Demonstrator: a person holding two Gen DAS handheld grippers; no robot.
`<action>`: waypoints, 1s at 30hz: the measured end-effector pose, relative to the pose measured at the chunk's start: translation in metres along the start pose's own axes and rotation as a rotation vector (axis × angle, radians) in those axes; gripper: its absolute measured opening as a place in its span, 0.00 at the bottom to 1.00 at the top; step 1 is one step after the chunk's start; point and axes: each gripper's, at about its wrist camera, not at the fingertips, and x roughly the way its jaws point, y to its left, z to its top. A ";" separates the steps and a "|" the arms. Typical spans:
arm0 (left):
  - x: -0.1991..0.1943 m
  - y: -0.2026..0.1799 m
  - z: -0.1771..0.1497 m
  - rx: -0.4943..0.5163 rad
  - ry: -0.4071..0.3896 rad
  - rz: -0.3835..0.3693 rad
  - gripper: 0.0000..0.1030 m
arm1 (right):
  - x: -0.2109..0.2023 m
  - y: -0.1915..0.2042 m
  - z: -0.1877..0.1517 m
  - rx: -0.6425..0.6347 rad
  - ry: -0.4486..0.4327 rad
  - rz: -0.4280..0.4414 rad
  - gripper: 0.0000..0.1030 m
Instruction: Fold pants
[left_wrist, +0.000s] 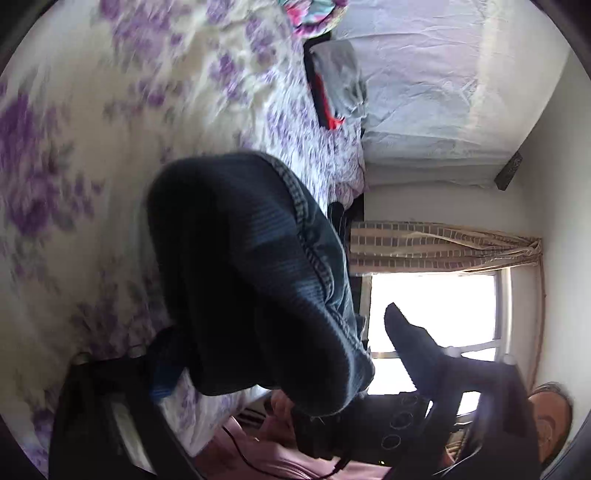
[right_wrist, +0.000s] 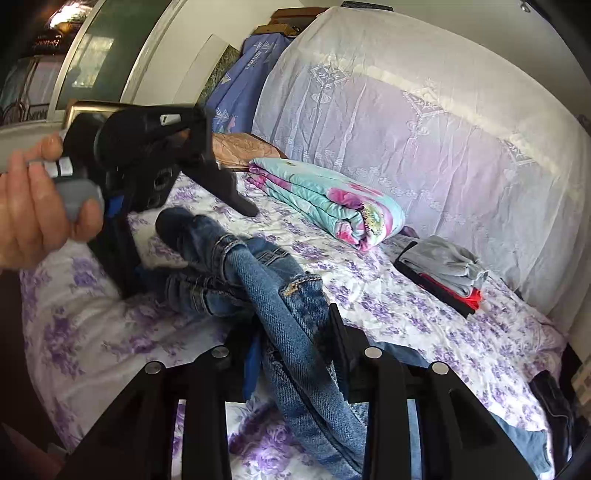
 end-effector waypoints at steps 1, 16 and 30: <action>-0.004 -0.005 0.003 0.034 -0.023 0.047 0.50 | 0.002 0.000 0.000 0.000 0.003 -0.006 0.32; -0.042 -0.118 0.111 0.523 -0.240 0.198 0.31 | 0.090 0.015 0.075 -0.240 -0.165 -0.342 0.30; -0.118 -0.051 0.097 0.375 -0.489 0.590 0.45 | 0.071 -0.049 0.055 0.175 -0.010 0.274 0.71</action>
